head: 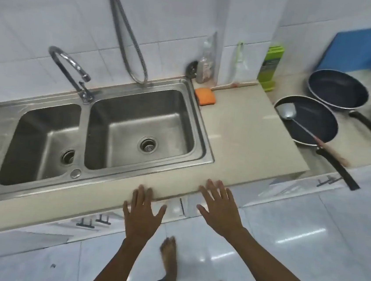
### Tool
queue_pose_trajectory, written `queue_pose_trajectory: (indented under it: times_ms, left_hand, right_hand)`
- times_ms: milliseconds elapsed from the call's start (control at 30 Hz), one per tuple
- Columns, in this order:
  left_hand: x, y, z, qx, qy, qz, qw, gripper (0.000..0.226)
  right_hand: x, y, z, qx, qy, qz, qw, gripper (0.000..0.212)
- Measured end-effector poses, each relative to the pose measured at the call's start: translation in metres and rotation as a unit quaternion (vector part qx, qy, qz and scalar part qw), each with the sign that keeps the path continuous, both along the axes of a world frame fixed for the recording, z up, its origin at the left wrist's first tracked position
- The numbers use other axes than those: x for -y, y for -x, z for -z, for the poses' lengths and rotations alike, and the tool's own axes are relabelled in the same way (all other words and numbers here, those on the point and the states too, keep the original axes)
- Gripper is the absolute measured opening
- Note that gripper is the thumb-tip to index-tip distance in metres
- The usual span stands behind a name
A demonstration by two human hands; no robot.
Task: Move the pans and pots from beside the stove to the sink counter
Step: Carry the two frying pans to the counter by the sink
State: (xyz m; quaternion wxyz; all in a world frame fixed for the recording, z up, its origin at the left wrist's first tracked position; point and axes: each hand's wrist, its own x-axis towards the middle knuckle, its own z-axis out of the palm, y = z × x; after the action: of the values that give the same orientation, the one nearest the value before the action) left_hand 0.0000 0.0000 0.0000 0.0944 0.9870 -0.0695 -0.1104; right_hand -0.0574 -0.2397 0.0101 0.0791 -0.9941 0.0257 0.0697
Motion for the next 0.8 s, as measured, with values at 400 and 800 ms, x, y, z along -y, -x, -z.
queue_pose_trajectory:
  times_ms: [400, 800]
  left_hand:
    - [0.271, 0.092, -0.040, 0.039, 0.084, 0.265, 0.960, 0.079]
    - [0.480, 0.125, -0.015, -0.004, 0.120, 0.355, 0.927, 0.091]
  right_hand:
    - [0.208, 0.135, -0.059, 0.028, 0.041, 0.191, 0.980, 0.061]
    - [0.386, 0.216, -0.059, 0.009, 0.042, 0.358, 0.933, 0.077]
